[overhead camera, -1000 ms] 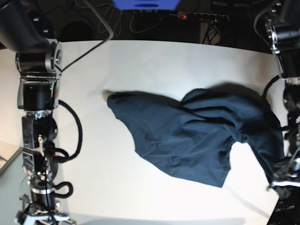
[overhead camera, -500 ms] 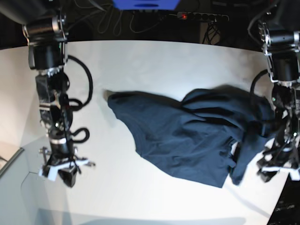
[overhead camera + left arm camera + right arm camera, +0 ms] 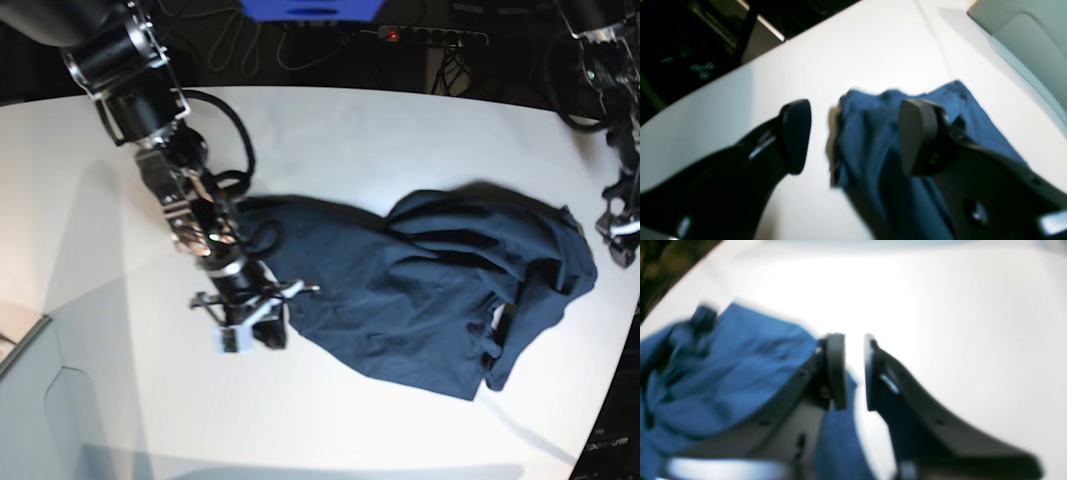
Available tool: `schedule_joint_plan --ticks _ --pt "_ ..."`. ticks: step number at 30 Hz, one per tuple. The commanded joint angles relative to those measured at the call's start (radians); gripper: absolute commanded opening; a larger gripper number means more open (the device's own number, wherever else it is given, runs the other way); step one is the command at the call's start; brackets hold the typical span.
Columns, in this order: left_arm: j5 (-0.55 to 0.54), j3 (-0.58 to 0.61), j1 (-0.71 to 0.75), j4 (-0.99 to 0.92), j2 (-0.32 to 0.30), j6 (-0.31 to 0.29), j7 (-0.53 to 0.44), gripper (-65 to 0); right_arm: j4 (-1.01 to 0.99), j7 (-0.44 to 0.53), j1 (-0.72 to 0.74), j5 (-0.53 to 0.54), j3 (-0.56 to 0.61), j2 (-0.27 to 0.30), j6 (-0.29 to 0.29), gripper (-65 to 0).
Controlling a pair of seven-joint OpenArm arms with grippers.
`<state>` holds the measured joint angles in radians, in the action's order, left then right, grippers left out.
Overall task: Layout the t-shirt on the table in an organized manner, then fold the t-shirt properly
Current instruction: 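Release the shirt and move the right gripper to a shirt corner, then grasp the shirt corner with the right gripper and drag it outward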
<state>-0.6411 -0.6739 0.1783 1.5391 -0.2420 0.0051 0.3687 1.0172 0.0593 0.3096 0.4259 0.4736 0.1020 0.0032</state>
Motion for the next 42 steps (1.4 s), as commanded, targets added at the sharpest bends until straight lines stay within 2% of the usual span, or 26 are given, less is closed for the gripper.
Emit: schedule_joint_plan --ticks 1,4,5,8,9,13,15,18,20,25,27,29,31,34,35,38,42 --pt "-0.007 -0.023 0.014 0.048 0.000 -0.009 -0.029 -24.8 -0.030 -0.003 0.046 -0.002 0.004 -0.015 0.004 -65.0" --pt "-0.007 -0.068 0.080 0.105 0.045 -0.011 -0.029 -24.8 -0.153 -0.057 0.101 -0.003 0.018 -0.061 0.007 -65.0" --pt "-0.007 -0.083 0.099 0.117 0.056 -0.011 -0.029 -24.8 -0.185 -0.066 0.116 -0.005 0.020 -0.074 0.028 -65.0" --pt "-0.007 -0.116 0.126 0.134 0.076 -0.011 -0.029 -24.8 -0.283 -0.074 0.161 -0.006 0.024 -0.106 0.159 -65.0" --pt "-0.007 -0.122 0.126 0.134 0.076 -0.011 -0.029 -24.8 -0.314 -0.074 0.171 -0.006 0.024 -0.115 0.182 -65.0" --pt "-0.007 -0.149 0.152 0.131 0.077 -0.011 -0.029 -24.8 -0.486 -0.068 0.233 -0.006 0.024 -0.150 0.195 -65.0" --pt "-0.007 -0.151 0.154 0.131 0.077 -0.011 -0.029 -24.8 -0.553 -0.066 0.260 -0.005 0.023 -0.150 0.195 -65.0" --pt "-0.007 -0.151 0.168 0.130 0.077 -0.011 -0.029 -24.8 -0.588 -0.066 0.287 -0.005 0.020 -0.141 0.189 -65.0" --pt "-0.007 -0.151 0.165 0.130 0.077 -0.011 -0.029 -24.8 -0.590 -0.066 0.302 -0.002 0.018 -0.109 0.172 -65.0" --pt "-0.007 -0.142 0.162 0.126 0.079 -0.011 -0.029 -24.8 -0.590 -0.066 0.305 -0.002 -0.023 -0.029 0.002 -65.0" --pt "-0.007 -0.142 0.158 0.113 0.097 -0.011 -0.029 -24.7 -0.590 -0.066 0.302 -0.002 -0.077 -0.006 -0.030 -65.0" --pt "-0.007 -0.142 0.149 0.096 0.100 -0.011 -0.029 -24.7 -0.585 -0.066 0.297 0.000 -0.131 0.011 -0.038 -65.0" --pt "-0.006 -0.140 0.140 0.080 0.103 -0.011 -0.029 -24.7 -0.582 -0.066 0.297 0.000 -0.171 0.014 -0.001 -65.0" --pt "-0.006 -0.143 0.146 0.065 0.103 -0.011 -0.029 -24.7 -0.513 -0.072 0.273 0.000 -0.178 0.009 0.143 -65.0" --pt "-0.006 -0.146 0.146 0.065 0.103 -0.011 -0.029 -24.7 -0.472 -0.074 0.259 -0.002 -0.177 -0.005 0.166 -65.0" --pt "-0.006 -0.149 0.148 0.065 0.103 -0.011 -0.029 -24.8 -0.352 -0.075 0.219 -0.006 -0.169 -0.055 0.169 -65.0" --pt "-0.004 -0.149 0.172 0.068 0.097 -0.011 -0.029 -24.9 -0.311 -0.103 0.211 -0.006 -0.077 -0.110 0.169 -65.0"
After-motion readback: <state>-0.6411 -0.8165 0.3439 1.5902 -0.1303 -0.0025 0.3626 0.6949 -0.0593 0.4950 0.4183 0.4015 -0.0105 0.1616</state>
